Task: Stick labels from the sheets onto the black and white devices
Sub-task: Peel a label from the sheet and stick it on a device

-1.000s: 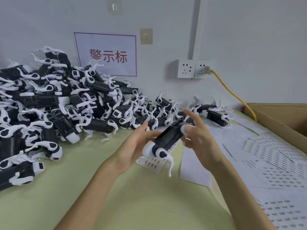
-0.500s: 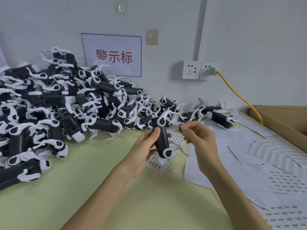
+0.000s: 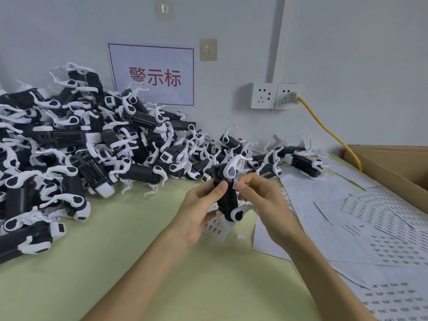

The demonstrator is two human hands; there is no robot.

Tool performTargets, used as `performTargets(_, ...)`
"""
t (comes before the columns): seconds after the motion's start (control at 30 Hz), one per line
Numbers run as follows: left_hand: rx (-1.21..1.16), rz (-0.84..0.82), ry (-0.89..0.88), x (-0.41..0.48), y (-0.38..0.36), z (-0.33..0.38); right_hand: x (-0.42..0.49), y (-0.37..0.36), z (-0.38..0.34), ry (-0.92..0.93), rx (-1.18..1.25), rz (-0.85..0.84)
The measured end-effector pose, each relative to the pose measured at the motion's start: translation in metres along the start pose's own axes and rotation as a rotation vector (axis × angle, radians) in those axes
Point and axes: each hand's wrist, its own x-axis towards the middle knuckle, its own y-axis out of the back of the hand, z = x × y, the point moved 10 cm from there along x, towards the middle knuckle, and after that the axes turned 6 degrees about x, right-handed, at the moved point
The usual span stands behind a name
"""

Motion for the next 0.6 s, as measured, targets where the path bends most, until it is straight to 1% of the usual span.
performTargets(0.1,0.017,0.002,-0.005,-0.0008,-0.0011,0.0008,-0.0003,-0.001,0.0001,0.023,-0.051,-0.007)
performTargets(0.33,0.059,0.043,-0.021,-0.0027,0.0014,0.0036,0.0026,0.0067,0.0053,0.019,-0.138,0.053)
performTargets(0.47,0.082,0.031,-0.034,-0.0037,-0.0007,0.0061,0.0031,0.0071,0.0071,0.027,-0.159,0.054)
performTargets(0.6,0.056,-0.012,-0.019,-0.0025,-0.0053,0.0033,0.0035,0.0078,0.0091,0.026,-0.154,0.06)
